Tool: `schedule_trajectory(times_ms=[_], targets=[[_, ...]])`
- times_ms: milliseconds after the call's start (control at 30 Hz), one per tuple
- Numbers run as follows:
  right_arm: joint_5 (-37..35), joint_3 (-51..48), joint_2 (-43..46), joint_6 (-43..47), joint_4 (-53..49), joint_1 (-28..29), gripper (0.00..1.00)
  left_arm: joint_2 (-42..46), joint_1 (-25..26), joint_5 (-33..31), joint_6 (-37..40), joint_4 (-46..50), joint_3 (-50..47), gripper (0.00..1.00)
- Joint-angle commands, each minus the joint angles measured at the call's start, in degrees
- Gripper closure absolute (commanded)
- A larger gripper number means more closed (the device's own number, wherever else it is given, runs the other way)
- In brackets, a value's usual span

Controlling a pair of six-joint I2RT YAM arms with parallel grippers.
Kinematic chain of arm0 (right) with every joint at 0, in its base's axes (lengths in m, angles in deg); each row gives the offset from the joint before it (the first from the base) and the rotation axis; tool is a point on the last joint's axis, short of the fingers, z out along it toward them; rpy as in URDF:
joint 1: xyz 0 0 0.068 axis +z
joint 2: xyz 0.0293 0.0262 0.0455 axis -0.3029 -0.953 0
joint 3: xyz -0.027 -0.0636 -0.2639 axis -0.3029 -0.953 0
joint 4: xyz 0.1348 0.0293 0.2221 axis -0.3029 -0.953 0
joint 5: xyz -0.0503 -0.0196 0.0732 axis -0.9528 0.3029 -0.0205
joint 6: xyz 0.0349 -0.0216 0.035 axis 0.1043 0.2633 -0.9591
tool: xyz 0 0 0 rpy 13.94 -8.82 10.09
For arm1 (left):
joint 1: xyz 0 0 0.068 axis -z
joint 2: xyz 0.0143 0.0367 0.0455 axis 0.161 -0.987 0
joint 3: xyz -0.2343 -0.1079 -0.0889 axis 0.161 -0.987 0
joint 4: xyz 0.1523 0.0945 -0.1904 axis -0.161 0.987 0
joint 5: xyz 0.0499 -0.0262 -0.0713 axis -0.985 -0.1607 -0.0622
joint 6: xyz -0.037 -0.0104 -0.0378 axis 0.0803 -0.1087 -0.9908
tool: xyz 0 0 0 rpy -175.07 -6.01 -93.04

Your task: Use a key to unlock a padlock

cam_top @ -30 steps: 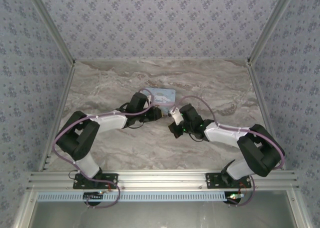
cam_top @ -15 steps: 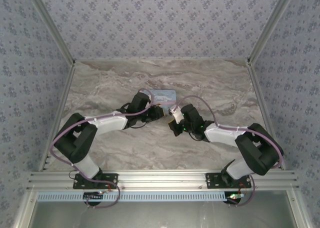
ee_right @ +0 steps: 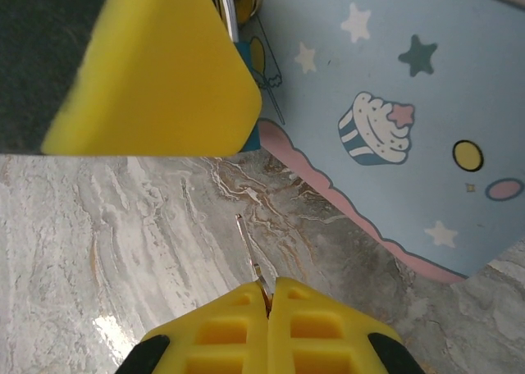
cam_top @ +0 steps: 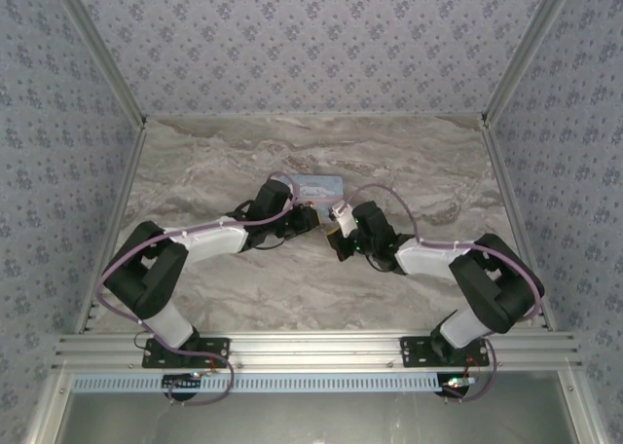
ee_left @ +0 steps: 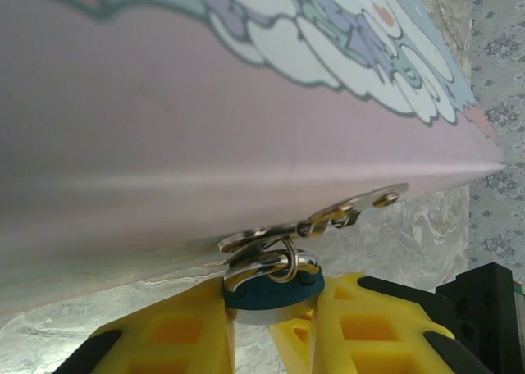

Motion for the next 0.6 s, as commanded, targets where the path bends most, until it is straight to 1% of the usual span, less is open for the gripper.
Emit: schedule_trajectory(times_ms=[0,567], targets=[[-0.02,1.22,-1.28,-1.51,2.43,-0.3,1.0,2.09,0.52,-0.52,-0.2,-2.15,1.53,0.77],[0.6,2.35,-1.41,-2.71,4.26,-0.56,1.0,2.09,0.47,-0.69,-0.1,-2.15,1.44,0.77]])
